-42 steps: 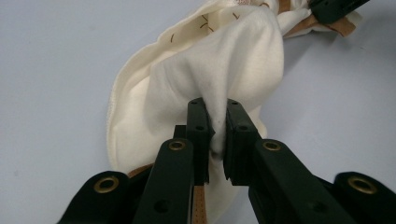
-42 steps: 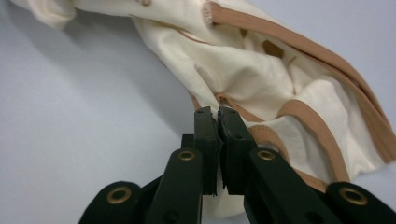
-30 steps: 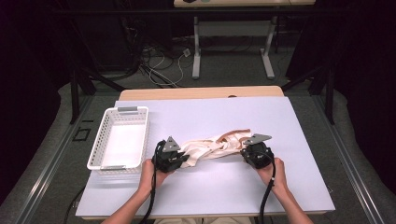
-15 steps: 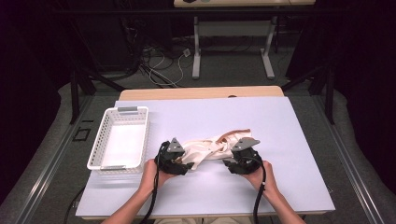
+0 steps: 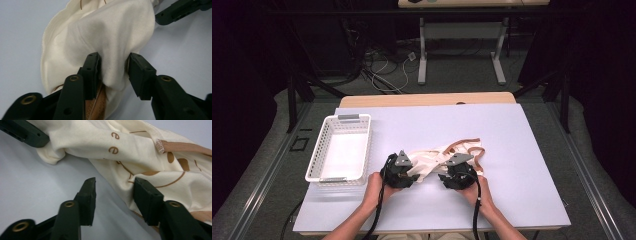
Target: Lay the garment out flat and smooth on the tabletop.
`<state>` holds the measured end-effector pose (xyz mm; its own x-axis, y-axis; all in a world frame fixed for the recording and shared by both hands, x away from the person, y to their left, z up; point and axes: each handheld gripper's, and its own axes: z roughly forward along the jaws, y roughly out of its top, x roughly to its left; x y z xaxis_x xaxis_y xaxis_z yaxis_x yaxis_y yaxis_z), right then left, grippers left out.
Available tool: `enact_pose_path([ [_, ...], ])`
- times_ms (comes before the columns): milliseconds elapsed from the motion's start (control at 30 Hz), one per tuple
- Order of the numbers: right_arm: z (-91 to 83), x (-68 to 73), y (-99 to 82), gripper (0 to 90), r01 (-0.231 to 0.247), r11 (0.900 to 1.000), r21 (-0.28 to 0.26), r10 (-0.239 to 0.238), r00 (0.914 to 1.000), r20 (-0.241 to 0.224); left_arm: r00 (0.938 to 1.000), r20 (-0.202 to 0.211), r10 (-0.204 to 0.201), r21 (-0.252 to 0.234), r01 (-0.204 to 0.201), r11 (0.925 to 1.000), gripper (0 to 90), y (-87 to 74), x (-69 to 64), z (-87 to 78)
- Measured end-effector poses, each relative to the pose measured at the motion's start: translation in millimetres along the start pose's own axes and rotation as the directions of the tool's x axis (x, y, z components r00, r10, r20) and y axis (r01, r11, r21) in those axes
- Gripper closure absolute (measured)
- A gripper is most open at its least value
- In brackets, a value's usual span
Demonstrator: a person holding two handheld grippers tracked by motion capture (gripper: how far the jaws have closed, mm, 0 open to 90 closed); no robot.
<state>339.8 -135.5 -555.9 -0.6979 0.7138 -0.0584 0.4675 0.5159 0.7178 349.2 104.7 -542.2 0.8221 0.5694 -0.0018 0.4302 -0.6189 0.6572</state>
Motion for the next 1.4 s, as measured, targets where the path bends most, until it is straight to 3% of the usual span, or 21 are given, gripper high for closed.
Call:
enact_pose_path([
  [267,2.1,-5.6,-3.5,73.2,-0.042,0.9991,-0.01,0.042,0.9989,0.021,0.9997,0.007,-0.021,-0.012,0.021,0.9997,75.8,-4.7,2.7,4.9],
  [500,0.9,-9.0,-5.0,86.4,-0.039,0.999,-0.021,0.039,0.9986,0.035,0.9985,0.023,-0.049,-0.035,0.05,0.9981,79.2,-6.1,5.3,2.7],
  [800,-7.7,-11.2,-3.2,87.9,-0.023,0.9994,-0.027,0.024,0.9992,0.032,0.9973,0.041,-0.061,-0.074,0.064,0.9952,79.3,-3.9,6.6,-4.1],
  [1067,-21.5,-15.2,-0.4,88.0,-0.017,0.9989,-0.044,0.019,0.9992,0.036,0.9929,0.08,-0.088,-0.098,0.096,0.9906,79.2,-1.9,7.5,-11.8],
  [1167,-27.1,-17.5,0.0,88.0,-0.014,0.9988,-0.047,0.016,0.9991,0.039,0.989,0.109,-0.1,-0.095,0.11,0.9894,79.2,-1.1,6.0,-13.6],
  [1300,-34.7,-23.5,-1.0,88.0,-0.016,0.999,-0.042,0.018,0.9986,0.05,0.9874,0.137,-0.08,-0.088,0.093,0.9918,79.2,1.6,0.1,-15.1],
  [1367,-36.9,-27.3,-2.3,87.9,-0.025,0.998,-0.059,0.028,0.9979,0.059,0.9832,0.165,-0.079,-0.085,0.094,0.992,79.0,2.4,-3.2,-13.4],
  [1400,-38.5,-29.2,-2.5,87.9,-0.029,0.9988,-0.04,0.031,0.9972,0.068,0.9812,0.178,-0.075,-0.071,0.089,0.9935,78.6,3.0,-5.0,-12.5],
])
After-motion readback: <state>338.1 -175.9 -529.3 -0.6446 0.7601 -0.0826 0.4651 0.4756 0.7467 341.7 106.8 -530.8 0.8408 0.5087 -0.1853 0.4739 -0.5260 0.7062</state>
